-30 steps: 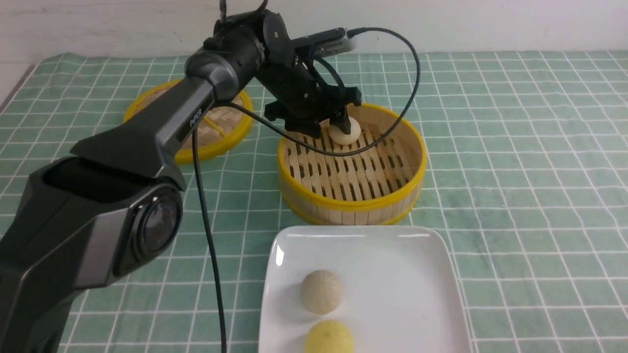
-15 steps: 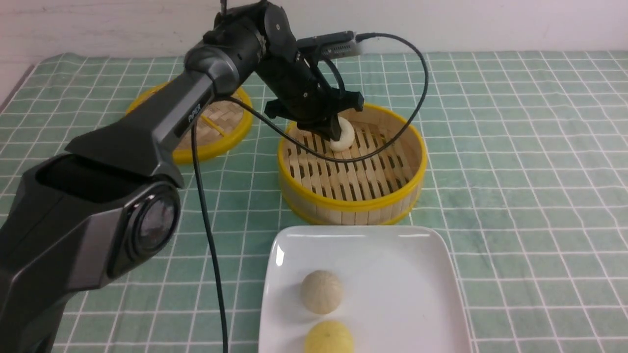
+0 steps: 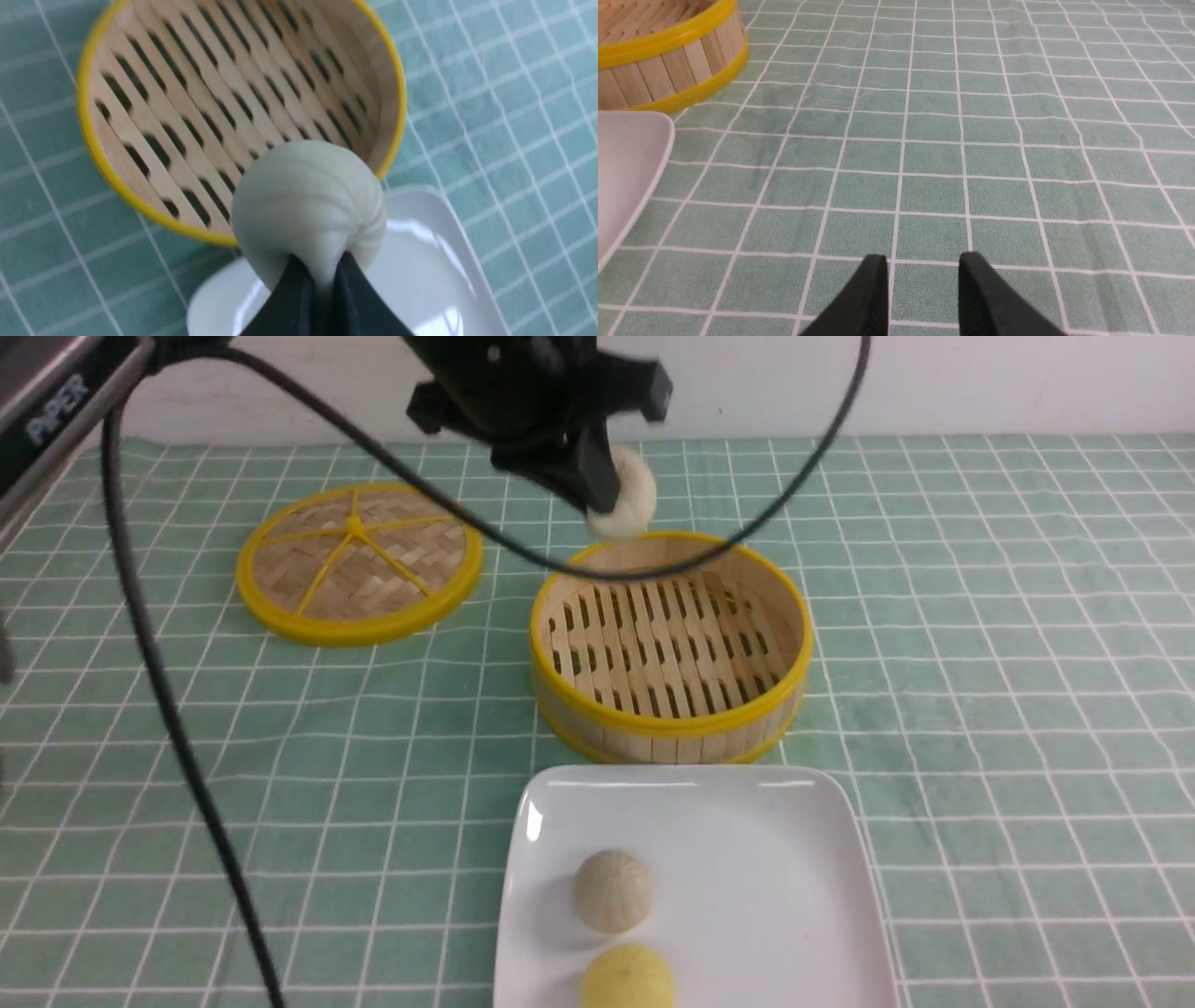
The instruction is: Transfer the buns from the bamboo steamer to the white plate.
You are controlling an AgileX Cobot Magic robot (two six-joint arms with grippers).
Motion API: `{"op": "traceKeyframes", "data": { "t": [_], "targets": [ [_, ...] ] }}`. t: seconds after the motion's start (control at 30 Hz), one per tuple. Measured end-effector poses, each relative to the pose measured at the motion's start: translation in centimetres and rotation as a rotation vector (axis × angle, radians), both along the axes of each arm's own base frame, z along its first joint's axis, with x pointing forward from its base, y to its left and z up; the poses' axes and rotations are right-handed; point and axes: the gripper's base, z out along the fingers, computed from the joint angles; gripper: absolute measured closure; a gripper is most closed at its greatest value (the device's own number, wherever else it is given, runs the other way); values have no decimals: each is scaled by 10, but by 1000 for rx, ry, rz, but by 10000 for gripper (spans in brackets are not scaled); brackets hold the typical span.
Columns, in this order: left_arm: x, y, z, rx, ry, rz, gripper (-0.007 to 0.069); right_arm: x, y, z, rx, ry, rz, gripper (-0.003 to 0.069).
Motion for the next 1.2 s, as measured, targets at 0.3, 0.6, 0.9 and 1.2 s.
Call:
{"op": "traceKeyframes", "data": {
  "t": [0.3,0.6,0.9,1.2],
  "targets": [
    [-101,-57,-99,170,279,-294,593,0,0,0,0,0,0,419],
    [-106,-85,-136,195,231,-262,580,0,0,0,0,0,0,419],
    [-99,-93,-174,235,280,-244,429,0,0,0,0,0,0,419],
    [-80,-92,-125,272,90,-208,235,0,0,0,0,0,0,419]
  ]
}}
